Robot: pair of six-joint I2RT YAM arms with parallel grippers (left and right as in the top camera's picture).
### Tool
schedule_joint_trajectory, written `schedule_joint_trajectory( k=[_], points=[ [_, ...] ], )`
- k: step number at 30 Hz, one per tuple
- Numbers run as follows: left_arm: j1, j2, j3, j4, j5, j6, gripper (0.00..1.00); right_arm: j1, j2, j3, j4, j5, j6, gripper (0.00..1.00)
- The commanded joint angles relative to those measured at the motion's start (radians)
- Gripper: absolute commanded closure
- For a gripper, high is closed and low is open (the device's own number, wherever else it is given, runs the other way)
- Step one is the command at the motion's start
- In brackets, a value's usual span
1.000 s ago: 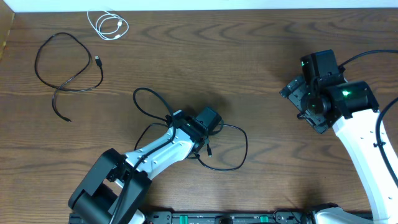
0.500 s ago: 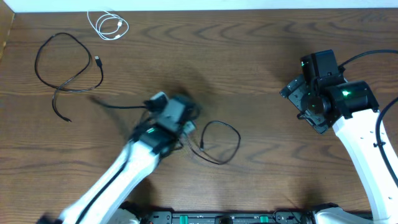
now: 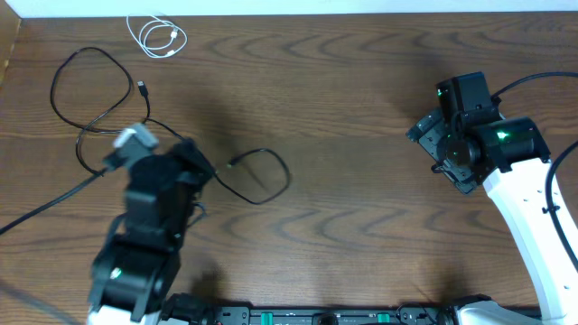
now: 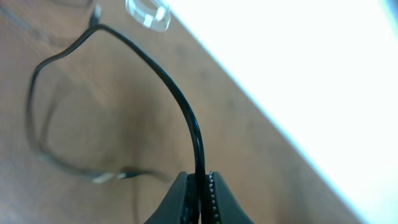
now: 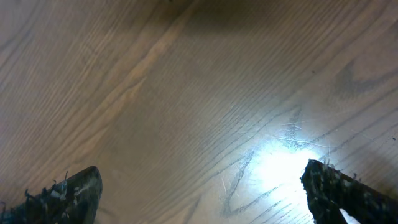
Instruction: Untangle cables
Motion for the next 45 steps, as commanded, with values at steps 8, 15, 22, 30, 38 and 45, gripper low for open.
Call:
schedule_joint_trajectory(
  k=[8,15,22,30,38,45],
  points=[
    [0.217,-0.005,0.175,0.004,-0.029,0.038,0.93,0.002,-0.003,-0.003,-0.003,0.019,-0.011,0.01],
    [0.336,0.076,0.349,-0.009,-0.089,0.166,0.93,0.004,-0.003,-0.003,-0.002,0.019,-0.011,0.01],
    [0.454,0.182,0.475,-0.034,-0.369,0.279,0.92,0.004,-0.003,-0.003,-0.003,0.019,-0.011,0.01],
    [0.606,0.311,0.494,-0.034,-0.623,0.473,0.93,0.004,-0.003,-0.003,-0.002,0.019,-0.011,0.01],
    [0.726,0.428,0.494,-0.036,-0.640,0.505,0.93,0.004,-0.003,-0.003,-0.002,0.019,-0.011,0.01],
    [0.784,0.512,0.492,-0.052,-0.640,0.504,0.93,0.004,-0.003,-0.003,-0.002,0.019,-0.011,0.01]
  ],
)
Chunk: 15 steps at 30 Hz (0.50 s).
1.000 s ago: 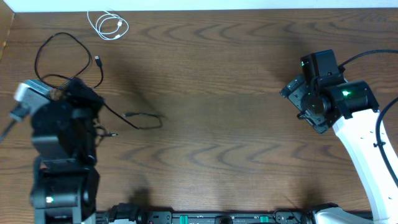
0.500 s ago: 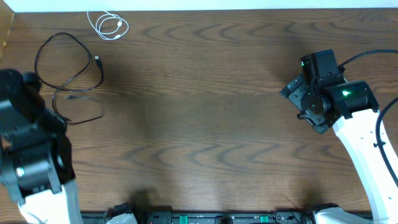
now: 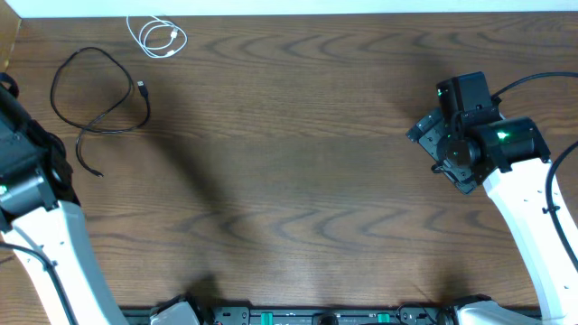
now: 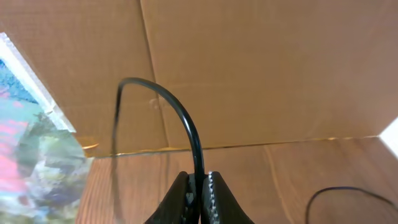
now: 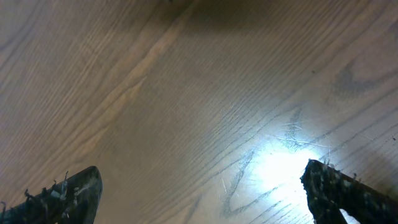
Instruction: Untangle cables
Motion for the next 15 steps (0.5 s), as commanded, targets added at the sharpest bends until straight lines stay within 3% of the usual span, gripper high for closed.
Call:
schedule_joint_trajectory(
  k=[1,8,15],
  points=[
    [0.040,0.042,0.011,-0.018,-0.030,0.021,0.93,0.004,-0.003,-0.003,-0.002,0.019,-0.011,0.01],
    [0.138,0.132,0.011,-0.101,-0.016,-0.072,0.93,0.004,-0.003,-0.003,-0.002,0.019,-0.011,0.01],
    [0.188,0.218,0.011,-0.124,0.134,-0.076,0.92,0.004,-0.003,-0.003,-0.002,0.019,-0.011,0.01]
  ],
)
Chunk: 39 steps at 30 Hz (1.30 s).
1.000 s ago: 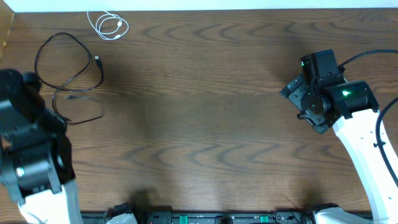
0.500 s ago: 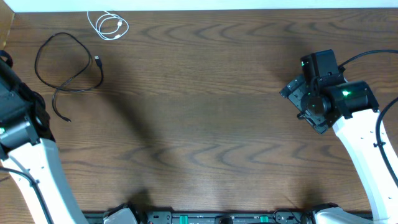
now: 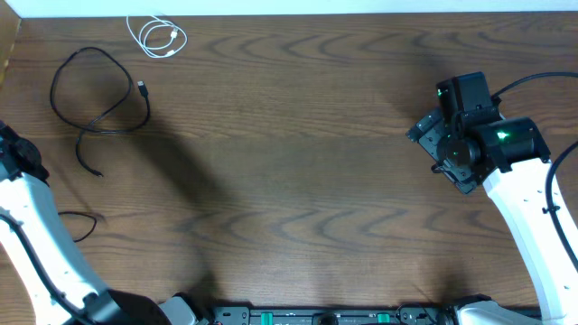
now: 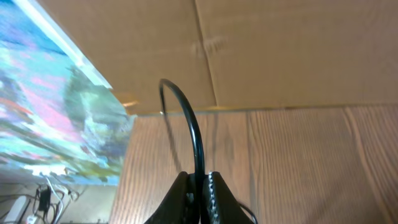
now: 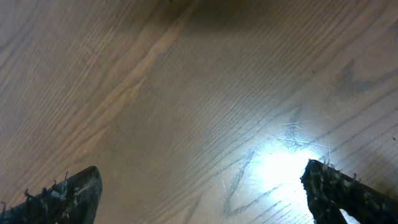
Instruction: Untangle cables
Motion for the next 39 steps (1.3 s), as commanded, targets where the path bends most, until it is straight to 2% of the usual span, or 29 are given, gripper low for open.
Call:
schedule_joint_trajectory(
  k=[1,6,11,15,22,26,29,36,39],
  points=[
    [0.015,0.044,0.011,-0.001,0.129,-0.017,0.93,0.004,-0.003,-0.003,-0.002,0.019,-0.011,0.01],
    [0.025,0.112,0.011,0.021,0.358,-0.017,0.93,0.004,-0.003,-0.003,-0.002,0.019,-0.011,0.01],
    [0.027,0.189,0.011,0.001,0.389,-0.018,0.93,0.004,-0.003,-0.003,-0.002,0.019,-0.011,0.01],
    [0.052,0.228,0.011,-0.009,0.418,-0.077,0.93,0.004,-0.003,-0.003,-0.002,0.019,-0.011,0.01],
    [0.187,0.233,0.011,-0.002,0.700,-0.122,0.93,0.004,-0.003,-0.003,-0.002,0.019,-0.011,0.01],
    [0.267,0.235,0.011,-0.036,0.708,-0.122,0.93,0.004,-0.003,-0.003,-0.002,0.019,-0.011,0.01],
    [0.306,0.246,0.011,-0.050,0.743,-0.085,0.93,0.004,-0.003,-0.003,-0.002,0.019,-0.011,0.01],
    [0.307,0.318,0.011,0.008,1.089,0.009,0.92,0.004,-0.003,-0.003,-0.002,0.019,-0.011,0.01],
    [0.295,0.356,0.011,0.013,1.138,0.058,0.93,0.004,-0.003,-0.003,-0.002,0.019,-0.011,0.01]
  ],
)
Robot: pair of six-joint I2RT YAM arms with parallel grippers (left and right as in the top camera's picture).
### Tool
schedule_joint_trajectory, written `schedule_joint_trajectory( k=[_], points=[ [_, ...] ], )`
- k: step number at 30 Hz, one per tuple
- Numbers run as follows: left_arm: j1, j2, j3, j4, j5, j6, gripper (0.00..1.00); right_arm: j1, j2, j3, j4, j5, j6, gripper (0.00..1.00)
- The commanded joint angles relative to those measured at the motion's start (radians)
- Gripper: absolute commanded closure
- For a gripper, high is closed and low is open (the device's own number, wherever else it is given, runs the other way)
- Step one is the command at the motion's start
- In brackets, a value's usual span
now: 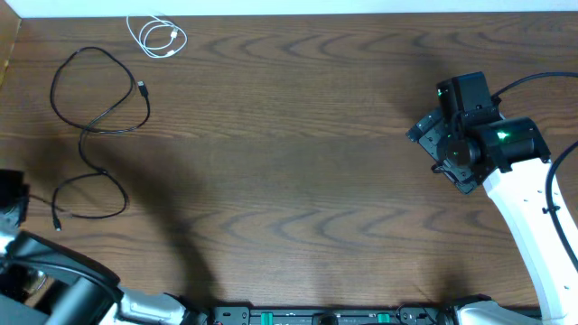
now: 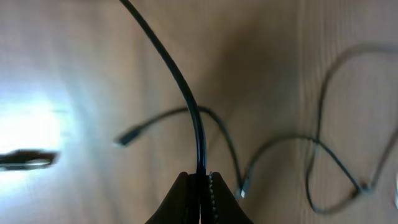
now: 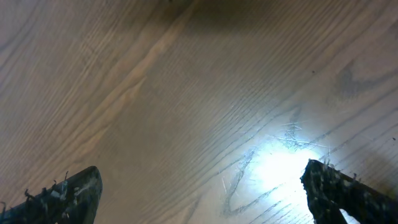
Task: Untangle cables
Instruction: 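Straighten the black cables at the left with the left gripper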
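A black cable [image 1: 90, 90] lies in a big loop at the table's far left. A smaller black loop [image 1: 90, 194] lies just below it, and I cannot tell whether the two are joined. In the left wrist view my left gripper [image 2: 200, 178] is shut on a black cable [image 2: 180, 87] that rises out of the frame's top. Beneath it on the wood lie cable loops [image 2: 323, 124] and a plug end [image 2: 122, 140]. My right gripper [image 3: 202, 193] hangs open over bare wood at the right.
A coiled white cable [image 1: 158, 37] lies at the back left near the table's far edge. The left arm [image 1: 11, 208] sits at the table's left edge. The right arm [image 1: 479, 140] stands over the right side of the table.
The left arm has dropped lower at the left edge, its camera now facing the table instead of a cardboard box. The small black loop lies larger and closer under the big loop. Right arm unchanged.
At first my left gripper held a black cable left of centre, one loop reaching toward the middle. Then the arm was at the far left and that loop had left the middle. Later a small loop showed by the left edge. Now it lies below the big loop.
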Motion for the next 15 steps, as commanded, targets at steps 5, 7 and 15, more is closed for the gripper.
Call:
schedule_joint_trajectory(
  k=[5,7,15],
  points=[
    [-0.039,0.111,0.011,-0.009,0.155,0.121,0.93,0.004,-0.003,-0.003,-0.002,0.019,-0.011,0.01],
    [-0.041,0.138,0.011,-0.018,0.154,0.120,0.93,0.004,-0.003,-0.003,-0.002,0.019,-0.011,0.01],
    [-0.039,0.172,0.014,-0.066,0.099,0.092,0.52,0.004,-0.003,-0.003,-0.002,0.019,-0.011,0.01]
  ],
)
